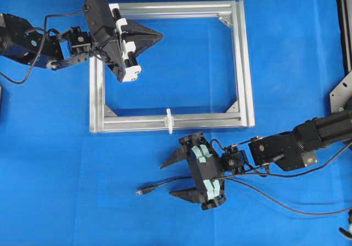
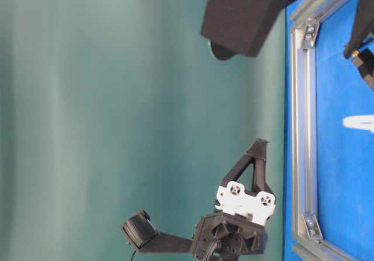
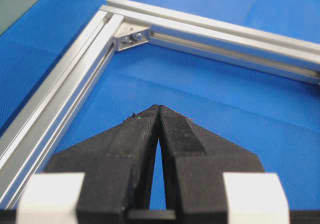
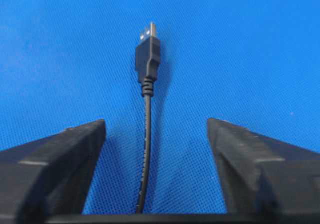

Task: Insert the wire through the string loop located in the center.

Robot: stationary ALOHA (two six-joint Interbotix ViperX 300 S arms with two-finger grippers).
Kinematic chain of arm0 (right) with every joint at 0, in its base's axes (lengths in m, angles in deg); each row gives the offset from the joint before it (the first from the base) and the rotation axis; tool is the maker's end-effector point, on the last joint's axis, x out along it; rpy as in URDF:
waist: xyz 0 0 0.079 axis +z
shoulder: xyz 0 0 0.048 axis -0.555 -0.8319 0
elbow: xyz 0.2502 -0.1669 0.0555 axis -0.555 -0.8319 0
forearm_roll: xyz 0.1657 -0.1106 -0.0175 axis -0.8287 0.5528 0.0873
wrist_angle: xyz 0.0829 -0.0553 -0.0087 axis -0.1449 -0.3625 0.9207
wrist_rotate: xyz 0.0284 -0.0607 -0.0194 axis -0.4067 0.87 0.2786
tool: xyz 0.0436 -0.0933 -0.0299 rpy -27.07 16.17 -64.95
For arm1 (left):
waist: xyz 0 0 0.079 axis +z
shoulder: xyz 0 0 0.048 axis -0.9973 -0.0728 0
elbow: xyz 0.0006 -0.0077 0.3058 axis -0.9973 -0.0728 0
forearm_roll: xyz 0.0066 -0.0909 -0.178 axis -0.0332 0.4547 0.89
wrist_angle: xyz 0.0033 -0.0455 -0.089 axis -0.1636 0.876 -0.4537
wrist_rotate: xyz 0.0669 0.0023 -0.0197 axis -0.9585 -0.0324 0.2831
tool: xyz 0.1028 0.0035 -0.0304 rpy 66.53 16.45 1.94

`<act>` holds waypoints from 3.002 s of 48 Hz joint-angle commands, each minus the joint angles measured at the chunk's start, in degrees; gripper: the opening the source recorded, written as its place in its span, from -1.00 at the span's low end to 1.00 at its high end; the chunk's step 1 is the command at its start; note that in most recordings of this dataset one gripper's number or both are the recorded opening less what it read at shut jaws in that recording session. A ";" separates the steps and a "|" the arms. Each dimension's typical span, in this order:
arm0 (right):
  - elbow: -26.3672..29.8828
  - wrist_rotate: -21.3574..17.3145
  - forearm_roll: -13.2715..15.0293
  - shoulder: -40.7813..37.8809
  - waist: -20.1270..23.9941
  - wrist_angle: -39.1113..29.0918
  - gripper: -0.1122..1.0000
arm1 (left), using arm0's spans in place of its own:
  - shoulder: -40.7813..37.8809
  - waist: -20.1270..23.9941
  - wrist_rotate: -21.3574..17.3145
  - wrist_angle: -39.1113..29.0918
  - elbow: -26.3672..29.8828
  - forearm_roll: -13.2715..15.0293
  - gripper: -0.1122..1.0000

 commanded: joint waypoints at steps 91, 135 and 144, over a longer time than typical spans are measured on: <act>1.14 0.26 -0.18 10.81 0.09 -9.49 -0.83 | 1.76 0.09 0.00 0.26 0.18 -0.18 -0.80; 1.23 0.26 -0.18 10.81 0.09 -9.40 -0.83 | 1.67 0.00 0.00 0.18 0.18 -0.18 -0.80; 1.23 0.26 -0.18 10.81 0.09 -9.32 -0.83 | 1.76 0.09 0.00 0.26 0.18 -0.26 -0.80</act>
